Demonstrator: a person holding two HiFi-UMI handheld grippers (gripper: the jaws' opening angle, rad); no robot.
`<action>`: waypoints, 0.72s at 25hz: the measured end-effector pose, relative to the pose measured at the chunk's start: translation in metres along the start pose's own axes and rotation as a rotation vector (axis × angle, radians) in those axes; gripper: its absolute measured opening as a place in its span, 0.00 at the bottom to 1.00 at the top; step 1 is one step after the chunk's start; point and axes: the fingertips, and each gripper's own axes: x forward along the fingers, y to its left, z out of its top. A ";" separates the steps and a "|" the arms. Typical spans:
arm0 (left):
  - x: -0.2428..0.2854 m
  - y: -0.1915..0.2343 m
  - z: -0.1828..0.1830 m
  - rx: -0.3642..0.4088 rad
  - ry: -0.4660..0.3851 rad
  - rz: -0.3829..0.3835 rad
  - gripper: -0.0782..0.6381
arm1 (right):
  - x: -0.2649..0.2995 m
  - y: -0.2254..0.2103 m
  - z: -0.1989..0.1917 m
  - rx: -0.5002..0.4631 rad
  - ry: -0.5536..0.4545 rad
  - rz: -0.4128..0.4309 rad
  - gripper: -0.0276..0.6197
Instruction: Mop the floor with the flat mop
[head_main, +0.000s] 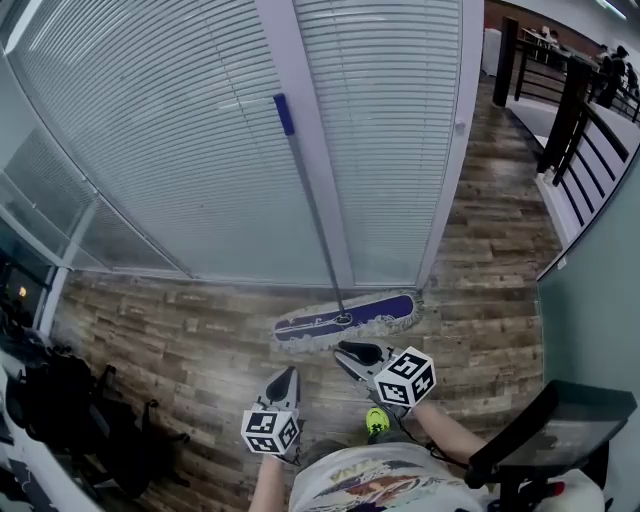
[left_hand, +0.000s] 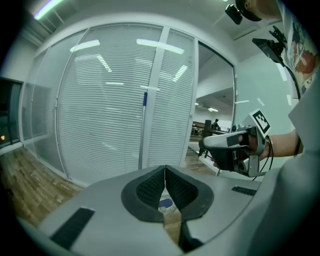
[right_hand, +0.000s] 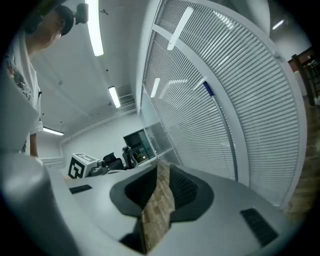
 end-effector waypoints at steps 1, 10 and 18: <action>0.009 0.000 0.006 -0.007 -0.008 -0.017 0.13 | 0.003 -0.008 0.004 -0.001 0.003 0.004 0.14; 0.076 0.029 0.044 0.005 -0.057 -0.075 0.13 | 0.043 -0.068 0.040 -0.011 -0.001 -0.026 0.14; 0.182 0.075 0.104 0.115 -0.092 -0.194 0.13 | 0.102 -0.130 0.101 -0.070 -0.035 -0.091 0.14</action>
